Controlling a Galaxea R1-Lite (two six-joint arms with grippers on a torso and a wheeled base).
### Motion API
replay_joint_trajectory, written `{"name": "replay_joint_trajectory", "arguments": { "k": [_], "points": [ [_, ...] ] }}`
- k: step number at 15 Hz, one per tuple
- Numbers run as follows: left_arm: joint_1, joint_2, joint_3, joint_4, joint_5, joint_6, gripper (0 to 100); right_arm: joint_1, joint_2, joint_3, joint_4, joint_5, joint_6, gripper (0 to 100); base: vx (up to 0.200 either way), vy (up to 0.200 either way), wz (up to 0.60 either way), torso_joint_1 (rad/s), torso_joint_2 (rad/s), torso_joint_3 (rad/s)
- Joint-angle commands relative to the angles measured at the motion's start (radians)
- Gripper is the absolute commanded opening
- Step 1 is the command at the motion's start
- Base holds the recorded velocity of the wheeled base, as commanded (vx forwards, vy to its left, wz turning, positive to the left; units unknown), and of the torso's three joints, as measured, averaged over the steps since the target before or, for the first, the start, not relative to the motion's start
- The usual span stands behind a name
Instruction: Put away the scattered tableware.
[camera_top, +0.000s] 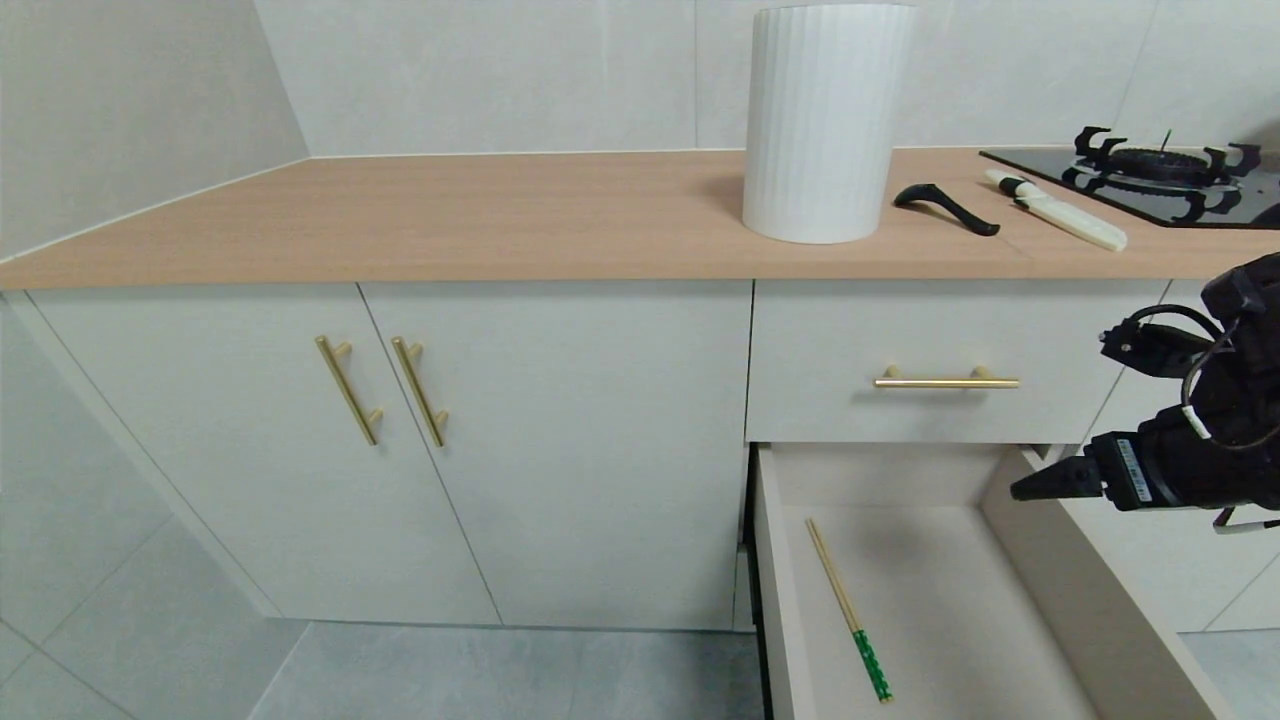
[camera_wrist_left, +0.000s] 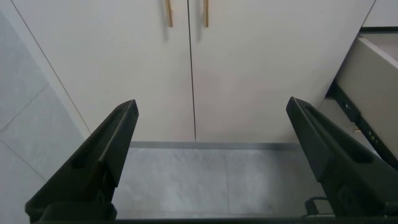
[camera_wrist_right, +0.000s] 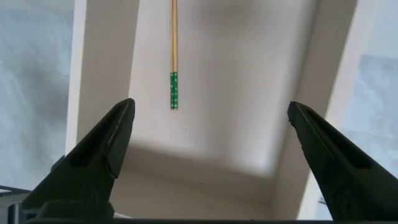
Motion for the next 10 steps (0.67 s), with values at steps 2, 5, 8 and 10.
{"name": "replay_joint_trajectory", "arguments": {
  "k": [2,5,8,10],
  "points": [
    [0.000,0.000,0.000,0.000,0.000,0.000,100,-0.001,-0.007,0.010,-0.005,0.000,-0.002,100,0.000,0.000,0.00,0.075,-0.26,-0.254],
    [0.000,0.000,0.000,0.000,0.000,0.000,100,0.000,-0.004,0.012,-0.007,0.000,-0.002,100,0.000,0.000,0.00,0.120,-0.38,-0.318],
    [0.000,0.000,0.000,0.000,0.000,0.000,100,0.000,0.007,0.012,-0.007,0.000,-0.004,100,0.000,0.000,0.00,0.131,-0.52,-0.302],
    [0.000,0.000,0.000,0.000,0.000,0.000,100,0.000,0.010,0.012,-0.007,0.000,-0.004,100,0.000,0.000,0.00,0.158,-0.47,-0.298]
  ]
}}
